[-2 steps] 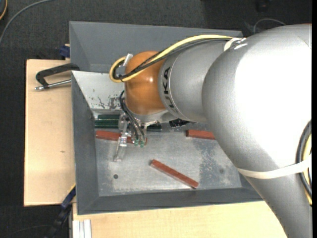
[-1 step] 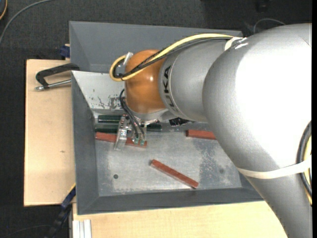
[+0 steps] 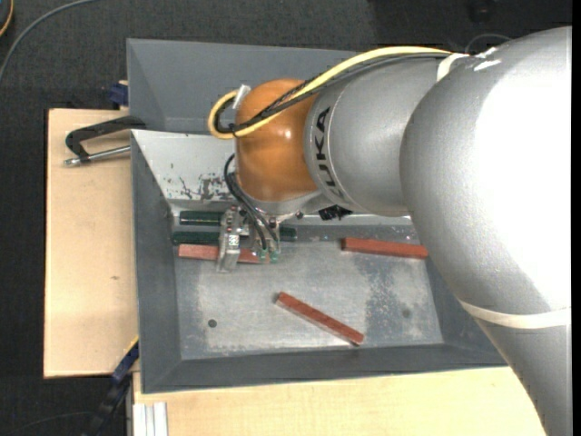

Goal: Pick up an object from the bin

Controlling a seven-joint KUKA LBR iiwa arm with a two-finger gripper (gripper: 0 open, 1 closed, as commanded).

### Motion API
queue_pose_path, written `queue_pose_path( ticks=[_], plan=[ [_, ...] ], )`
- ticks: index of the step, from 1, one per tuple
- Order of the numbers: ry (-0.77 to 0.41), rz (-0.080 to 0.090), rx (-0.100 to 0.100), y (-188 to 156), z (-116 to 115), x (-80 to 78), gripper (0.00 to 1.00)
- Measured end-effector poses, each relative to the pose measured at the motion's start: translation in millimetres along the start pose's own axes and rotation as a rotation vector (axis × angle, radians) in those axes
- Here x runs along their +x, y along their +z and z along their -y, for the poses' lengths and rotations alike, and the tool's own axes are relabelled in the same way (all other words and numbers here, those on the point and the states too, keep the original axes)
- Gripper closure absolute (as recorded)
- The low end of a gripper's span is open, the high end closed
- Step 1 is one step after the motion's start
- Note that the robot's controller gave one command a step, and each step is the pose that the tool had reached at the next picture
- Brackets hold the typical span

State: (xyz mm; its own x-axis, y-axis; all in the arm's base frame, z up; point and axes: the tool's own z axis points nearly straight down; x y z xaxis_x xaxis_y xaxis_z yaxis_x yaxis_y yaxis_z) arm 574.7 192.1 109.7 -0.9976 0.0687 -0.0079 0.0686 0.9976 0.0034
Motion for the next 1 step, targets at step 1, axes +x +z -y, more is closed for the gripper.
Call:
queue_pose_path(
  ticks=[1],
  plan=[
    [-0.036, 0.006, -0.003, -109.6, -9.1, 6.9, 1.0]
  ],
)
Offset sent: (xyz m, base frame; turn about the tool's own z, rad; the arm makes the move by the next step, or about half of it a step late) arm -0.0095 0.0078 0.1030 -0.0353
